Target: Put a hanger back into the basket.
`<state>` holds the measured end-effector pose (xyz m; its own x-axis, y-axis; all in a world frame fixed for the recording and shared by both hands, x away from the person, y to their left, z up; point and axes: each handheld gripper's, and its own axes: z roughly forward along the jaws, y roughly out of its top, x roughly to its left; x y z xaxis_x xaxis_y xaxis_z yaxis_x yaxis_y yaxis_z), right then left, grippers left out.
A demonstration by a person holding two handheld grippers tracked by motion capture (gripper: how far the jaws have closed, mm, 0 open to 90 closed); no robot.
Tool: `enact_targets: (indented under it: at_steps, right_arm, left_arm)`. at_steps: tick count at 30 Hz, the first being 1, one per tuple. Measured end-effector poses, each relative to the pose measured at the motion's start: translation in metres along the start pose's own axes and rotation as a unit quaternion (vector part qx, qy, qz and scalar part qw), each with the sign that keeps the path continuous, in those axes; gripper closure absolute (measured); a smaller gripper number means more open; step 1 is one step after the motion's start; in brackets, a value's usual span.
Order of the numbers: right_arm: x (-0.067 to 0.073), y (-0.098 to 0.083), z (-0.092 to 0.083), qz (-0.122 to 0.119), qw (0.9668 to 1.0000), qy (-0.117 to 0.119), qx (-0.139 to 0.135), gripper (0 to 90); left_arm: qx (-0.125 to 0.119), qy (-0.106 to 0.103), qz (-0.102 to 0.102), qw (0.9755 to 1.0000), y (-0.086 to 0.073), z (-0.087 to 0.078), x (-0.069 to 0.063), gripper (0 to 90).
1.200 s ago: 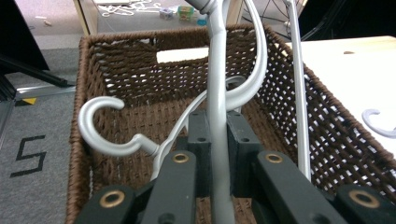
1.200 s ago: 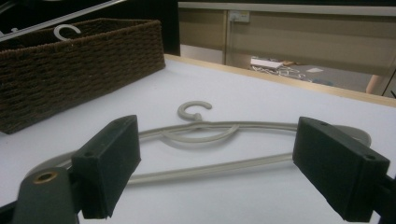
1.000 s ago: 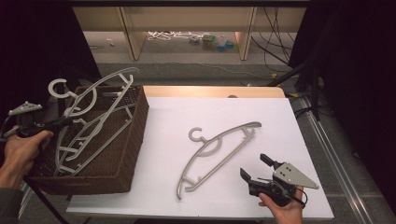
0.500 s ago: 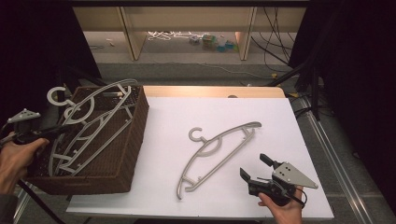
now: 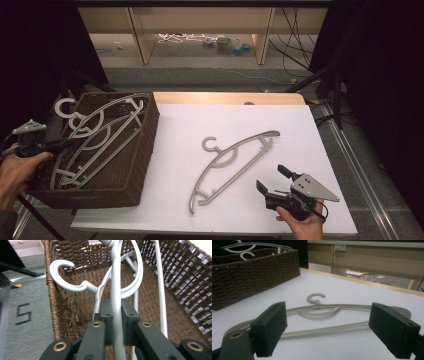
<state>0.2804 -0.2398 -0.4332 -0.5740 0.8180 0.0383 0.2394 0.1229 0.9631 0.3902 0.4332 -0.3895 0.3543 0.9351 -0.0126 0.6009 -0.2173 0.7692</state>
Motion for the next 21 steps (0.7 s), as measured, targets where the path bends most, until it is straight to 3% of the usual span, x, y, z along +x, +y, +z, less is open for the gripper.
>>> enact_targets:
  at_steps: [5,7,9,11,12,17,19,21]
  right_arm:
    - [-0.001,0.0,0.0,-0.002,1.0,-0.004,0.0,15.9]
    - [-0.001,0.0,-0.001,-0.002,1.0,-0.004,0.001,15.9]
    - [-0.001,0.0,-0.001,-0.001,1.0,-0.004,0.0,15.9]
    - [-0.001,0.0,-0.001,-0.002,1.0,-0.003,0.0,15.9]
    - [-0.001,0.0,-0.001,-0.001,1.0,-0.003,0.0,15.9]
    - [-0.001,0.0,-0.001,-0.002,1.0,-0.003,0.0,15.9]
    - [-0.001,0.0,-0.001,-0.002,1.0,-0.003,0.0,15.9]
    - [-0.001,0.0,-0.001,-0.003,1.0,-0.003,0.001,15.9]
  left_arm:
    - [0.041,0.012,0.03,0.9986,0.002,0.008,-0.003,81.8]
    - [0.044,0.013,0.02,0.9987,0.0,0.016,-0.006,81.8]
    - [0.069,0.011,0.007,0.9975,0.001,0.02,-0.006,81.7]
    - [0.062,0.008,-0.007,0.998,0.001,0.026,-0.009,81.6]
    - [0.079,0.008,0.01,0.9968,0.001,0.026,-0.008,81.5]
    - [0.095,0.019,0.001,0.9952,-0.006,0.034,-0.011,80.2]
    - [0.088,0.023,-0.001,0.9959,-0.007,0.033,-0.01,74.0]
    - [0.079,0.006,-0.013,0.9967,-0.006,0.03,-0.01,68.8]
